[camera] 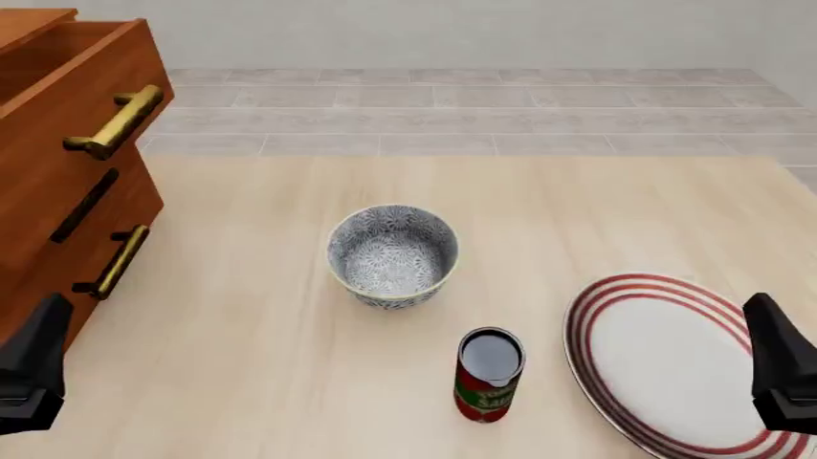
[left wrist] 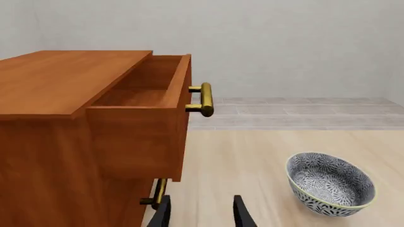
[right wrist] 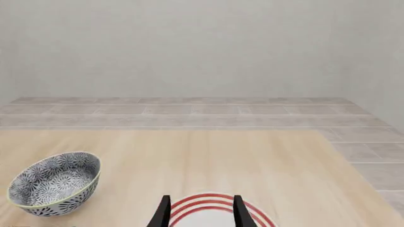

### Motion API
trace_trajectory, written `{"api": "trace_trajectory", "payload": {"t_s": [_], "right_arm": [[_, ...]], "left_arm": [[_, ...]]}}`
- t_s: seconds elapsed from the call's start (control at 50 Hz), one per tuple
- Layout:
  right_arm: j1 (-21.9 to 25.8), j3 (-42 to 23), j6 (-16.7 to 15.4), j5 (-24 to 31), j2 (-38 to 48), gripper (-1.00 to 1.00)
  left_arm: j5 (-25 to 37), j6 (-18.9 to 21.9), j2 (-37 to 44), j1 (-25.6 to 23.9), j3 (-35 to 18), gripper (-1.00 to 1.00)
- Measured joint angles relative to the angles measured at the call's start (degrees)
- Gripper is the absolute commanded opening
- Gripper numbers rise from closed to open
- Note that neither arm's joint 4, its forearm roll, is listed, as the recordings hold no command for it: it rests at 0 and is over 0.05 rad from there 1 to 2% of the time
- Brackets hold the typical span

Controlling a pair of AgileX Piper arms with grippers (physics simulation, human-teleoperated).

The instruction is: Put the bowl on the plate.

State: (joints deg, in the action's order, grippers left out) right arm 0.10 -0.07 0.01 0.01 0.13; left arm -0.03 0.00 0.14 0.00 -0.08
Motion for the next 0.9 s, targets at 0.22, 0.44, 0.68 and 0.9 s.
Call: {"api": "trace_trajectory", "payload": {"t_s": [0.22,0.44,0.68,0.9], "right_arm": [[0.48,-0.10,-0.06,0.21,0.12,1.00],[0.78,-0.09,0.11,-1.29,2.32,1.00],[2.05,-1.38,-0.29,-5.66,8.62,1.00],[6.01,-6.59,-0.98,-12.12,19.97,1.00]], "left_arm": [[-0.05,0.00,0.19,0.00,-0.11,1.00],[-0.07,0.00,0.26,0.00,-0.15,1.00],[-0.07,0.00,0.28,0.00,-0.16,1.00],[-0.07,0.00,0.29,0.00,-0.16,1.00]]}}
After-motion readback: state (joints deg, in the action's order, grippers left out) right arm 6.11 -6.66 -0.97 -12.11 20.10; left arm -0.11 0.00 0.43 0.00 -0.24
